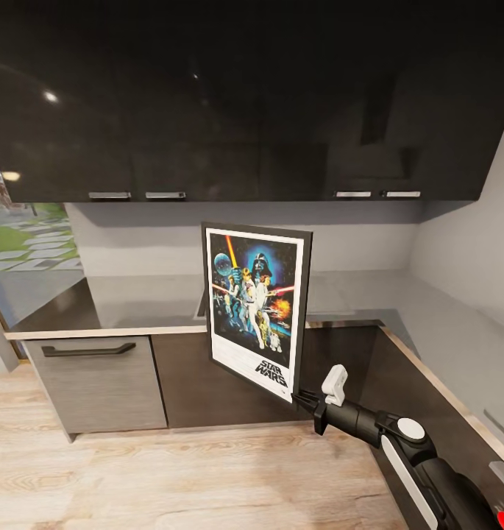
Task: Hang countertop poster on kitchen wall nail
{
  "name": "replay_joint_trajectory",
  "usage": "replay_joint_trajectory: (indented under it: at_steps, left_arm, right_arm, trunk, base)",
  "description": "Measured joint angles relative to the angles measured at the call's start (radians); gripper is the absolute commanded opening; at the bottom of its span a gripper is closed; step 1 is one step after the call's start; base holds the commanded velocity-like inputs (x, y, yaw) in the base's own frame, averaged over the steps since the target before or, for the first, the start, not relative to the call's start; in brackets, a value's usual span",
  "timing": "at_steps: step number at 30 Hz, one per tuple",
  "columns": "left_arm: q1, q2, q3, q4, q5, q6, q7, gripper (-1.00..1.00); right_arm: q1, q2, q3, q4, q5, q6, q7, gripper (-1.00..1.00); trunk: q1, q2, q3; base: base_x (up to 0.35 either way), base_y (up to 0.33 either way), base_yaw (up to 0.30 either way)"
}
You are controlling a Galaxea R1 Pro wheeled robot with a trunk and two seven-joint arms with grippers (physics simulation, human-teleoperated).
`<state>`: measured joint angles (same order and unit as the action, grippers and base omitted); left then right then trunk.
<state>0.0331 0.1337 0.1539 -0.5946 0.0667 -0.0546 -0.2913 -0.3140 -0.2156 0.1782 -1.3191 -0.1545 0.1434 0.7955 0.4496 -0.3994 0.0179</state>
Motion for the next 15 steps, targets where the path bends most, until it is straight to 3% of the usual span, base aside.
replay_joint_trajectory:
  at_steps: [15]
  left_arm:
    - [0.000, 0.000, 0.001, 0.000, 0.000, -0.001, 0.000, 1.00]
  right_arm:
    - [0.000, 0.000, 0.000, 0.000, 0.000, 0.000, 0.000, -1.00]
  trunk:
    - [0.000, 0.000, 0.000]
  base:
    - [0.000, 0.000, 0.000]
